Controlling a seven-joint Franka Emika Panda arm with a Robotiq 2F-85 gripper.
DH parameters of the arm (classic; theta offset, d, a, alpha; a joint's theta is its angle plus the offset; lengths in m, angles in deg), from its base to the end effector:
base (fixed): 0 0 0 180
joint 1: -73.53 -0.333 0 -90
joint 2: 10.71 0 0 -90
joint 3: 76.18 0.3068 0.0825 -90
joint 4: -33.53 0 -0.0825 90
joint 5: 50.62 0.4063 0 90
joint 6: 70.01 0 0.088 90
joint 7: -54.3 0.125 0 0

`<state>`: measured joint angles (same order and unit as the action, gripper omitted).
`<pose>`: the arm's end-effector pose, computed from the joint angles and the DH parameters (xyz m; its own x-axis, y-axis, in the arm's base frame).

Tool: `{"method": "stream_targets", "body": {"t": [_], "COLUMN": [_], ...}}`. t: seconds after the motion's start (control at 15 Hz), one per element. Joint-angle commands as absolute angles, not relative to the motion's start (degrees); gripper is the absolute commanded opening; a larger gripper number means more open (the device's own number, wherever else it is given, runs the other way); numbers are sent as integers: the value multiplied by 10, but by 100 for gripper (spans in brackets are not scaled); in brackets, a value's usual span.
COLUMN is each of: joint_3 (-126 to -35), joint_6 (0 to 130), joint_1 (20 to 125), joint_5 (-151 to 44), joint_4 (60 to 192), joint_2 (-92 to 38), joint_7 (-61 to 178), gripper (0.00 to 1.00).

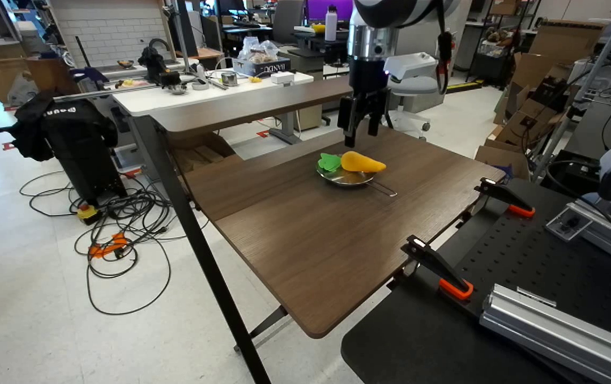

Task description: Pick up the orange plush toy from the table and put it in the silver pan

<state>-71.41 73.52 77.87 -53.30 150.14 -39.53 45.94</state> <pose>0.6028 0.0056 0.1475 0.9831 0.1810 -0.0284 0.1805 -0.9834 -0.0178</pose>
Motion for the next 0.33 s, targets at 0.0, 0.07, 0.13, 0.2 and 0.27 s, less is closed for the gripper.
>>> {"method": "stream_targets", "body": {"t": [0.0, 0.07, 0.13, 0.2, 0.27], "joint_3": [-719, -719, -718, -718, -719], "joint_6": [738, 738, 739, 741, 744], "joint_1": [775, 776, 777, 776, 775], "joint_5": [-519, -518, -517, -515, -516], "joint_4": [1558, 1568, 1581, 1594, 1607], "joint_2": [-326, -313, -297, -280, -265], "joint_7": [450, 448, 446, 446, 446], "gripper": [100, 100, 100, 100, 100]}}
